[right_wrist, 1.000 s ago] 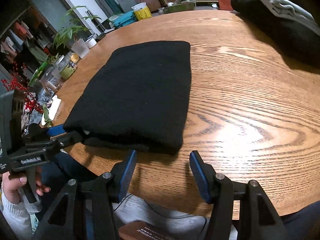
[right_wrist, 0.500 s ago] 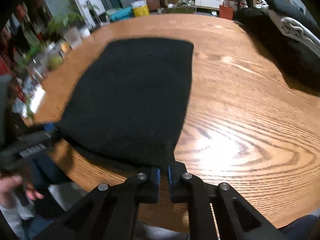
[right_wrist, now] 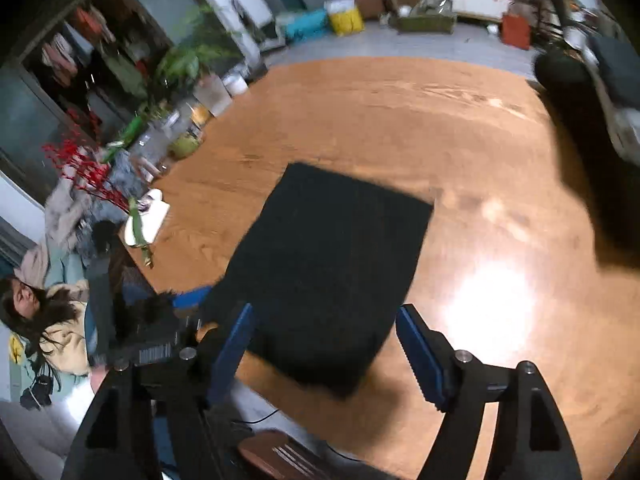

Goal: Fold clothes

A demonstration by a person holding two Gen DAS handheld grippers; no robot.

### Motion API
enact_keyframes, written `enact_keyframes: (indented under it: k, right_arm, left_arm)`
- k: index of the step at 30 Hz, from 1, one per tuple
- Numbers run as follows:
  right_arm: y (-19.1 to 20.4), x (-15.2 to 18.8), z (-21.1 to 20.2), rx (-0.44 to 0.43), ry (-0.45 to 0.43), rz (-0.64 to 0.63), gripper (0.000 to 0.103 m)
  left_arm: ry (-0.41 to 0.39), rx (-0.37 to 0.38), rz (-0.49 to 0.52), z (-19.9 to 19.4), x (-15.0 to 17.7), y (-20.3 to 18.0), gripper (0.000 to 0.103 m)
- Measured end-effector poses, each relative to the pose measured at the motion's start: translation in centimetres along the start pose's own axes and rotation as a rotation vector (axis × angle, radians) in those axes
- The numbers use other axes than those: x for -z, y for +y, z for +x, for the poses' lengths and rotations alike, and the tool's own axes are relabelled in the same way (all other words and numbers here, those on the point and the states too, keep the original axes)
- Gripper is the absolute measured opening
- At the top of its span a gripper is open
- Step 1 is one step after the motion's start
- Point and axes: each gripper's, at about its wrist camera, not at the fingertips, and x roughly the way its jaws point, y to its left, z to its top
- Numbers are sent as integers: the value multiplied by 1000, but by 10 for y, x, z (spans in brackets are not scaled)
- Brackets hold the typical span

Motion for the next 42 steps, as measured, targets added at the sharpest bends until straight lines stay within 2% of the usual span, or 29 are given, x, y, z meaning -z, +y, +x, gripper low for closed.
enact_keyframes:
  k: [3,5,7,8,11,15,20,23,29,33,35,36,37,39,42]
  right_arm:
    - [9,-67,16,31,144,-65,74]
    - [21,-108,36,45,254,-119,57]
    - [42,-135,67,74,380,-200,52]
    - [52,-143,79,114,416,-232,52]
    - [79,-168,118,230,508,-323,52]
    - [104,-184,157,263,581,-380,51]
    - [113,-179,194,335,687,-471,41]
    - [112,-173,205,381,712,-503,42]
    - [109,-156,210,390,743,-534,47]
    - [108,-149,210,396,731,-552,41]
    - [107,-149,207,396,709,-553,22]
    - [107,-150,202,390,688,-555,18]
    - [108,-151,198,384,667,-557,6]
    - [108,-158,183,347,615,-533,4]
    - [103,-167,165,305,550,-488,3]
  left_arm:
    - [-106,-110,167,-4,1,-22,59]
    - [-142,-167,300,-6,10,-41,59]
    - [-166,-222,418,-4,18,-57,59]
    - [-174,-247,467,-1,21,-64,58]
    - [-203,-272,539,1,23,-71,59]
    - [-252,-296,615,5,23,-75,59]
    - [-147,-237,605,22,20,-71,57]
    - [-130,-235,616,26,17,-73,57]
    - [-107,-274,708,31,20,-84,57]
    - [-88,-301,778,32,24,-91,56]
    - [-50,-285,747,32,21,-88,34]
    - [-42,-293,729,32,19,-87,16]
    - [-43,-301,707,31,18,-84,11]
    - [-55,-263,629,24,12,-74,9]
    - [-120,-218,519,8,7,-62,8]
